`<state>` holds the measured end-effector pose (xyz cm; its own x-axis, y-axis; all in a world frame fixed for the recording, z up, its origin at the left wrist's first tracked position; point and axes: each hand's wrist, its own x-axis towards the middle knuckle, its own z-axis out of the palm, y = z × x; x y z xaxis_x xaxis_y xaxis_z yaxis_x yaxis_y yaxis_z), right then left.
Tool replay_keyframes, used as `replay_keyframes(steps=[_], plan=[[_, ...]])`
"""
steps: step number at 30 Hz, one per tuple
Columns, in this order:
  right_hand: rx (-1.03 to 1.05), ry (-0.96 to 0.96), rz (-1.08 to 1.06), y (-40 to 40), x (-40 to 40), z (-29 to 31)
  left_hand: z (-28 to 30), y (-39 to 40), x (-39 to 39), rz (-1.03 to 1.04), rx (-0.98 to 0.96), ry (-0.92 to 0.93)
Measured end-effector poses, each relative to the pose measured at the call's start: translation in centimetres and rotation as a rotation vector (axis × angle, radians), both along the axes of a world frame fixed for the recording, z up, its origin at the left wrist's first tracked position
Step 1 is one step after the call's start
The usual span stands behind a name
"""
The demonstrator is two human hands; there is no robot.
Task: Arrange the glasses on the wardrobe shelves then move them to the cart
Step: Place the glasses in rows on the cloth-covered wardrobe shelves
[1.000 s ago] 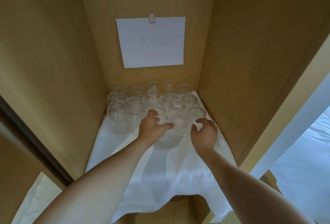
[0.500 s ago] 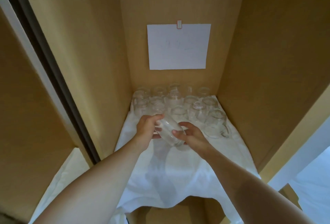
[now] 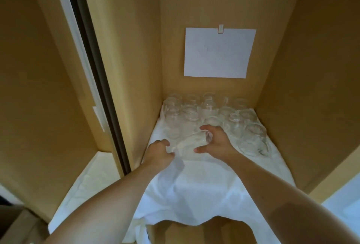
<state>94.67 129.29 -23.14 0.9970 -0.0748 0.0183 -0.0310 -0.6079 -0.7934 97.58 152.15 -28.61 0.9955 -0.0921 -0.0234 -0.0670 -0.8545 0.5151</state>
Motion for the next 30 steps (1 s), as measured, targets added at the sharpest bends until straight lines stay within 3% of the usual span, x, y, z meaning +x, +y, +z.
replay_keyframes(steps=[4, 7, 16, 30], plan=[[-0.102, -0.030, 0.043, 1.6, 1.2, 0.6, -1.1, 0.7, -1.2, -0.117, 0.267, -0.050], [-0.168, -0.062, 0.075, 3.1, 1.9, 0.9, -1.6, 1.4, -2.1, -0.125, 0.363, -0.038], [-0.442, -0.189, 0.173, 7.1, 3.4, 0.4, -2.5, 2.5, -2.4, -0.236, 0.407, 0.030], [-0.523, -0.189, 0.251, 10.2, 6.4, 0.4, -1.9, 2.1, -1.9, -0.266, 0.503, 0.111]])
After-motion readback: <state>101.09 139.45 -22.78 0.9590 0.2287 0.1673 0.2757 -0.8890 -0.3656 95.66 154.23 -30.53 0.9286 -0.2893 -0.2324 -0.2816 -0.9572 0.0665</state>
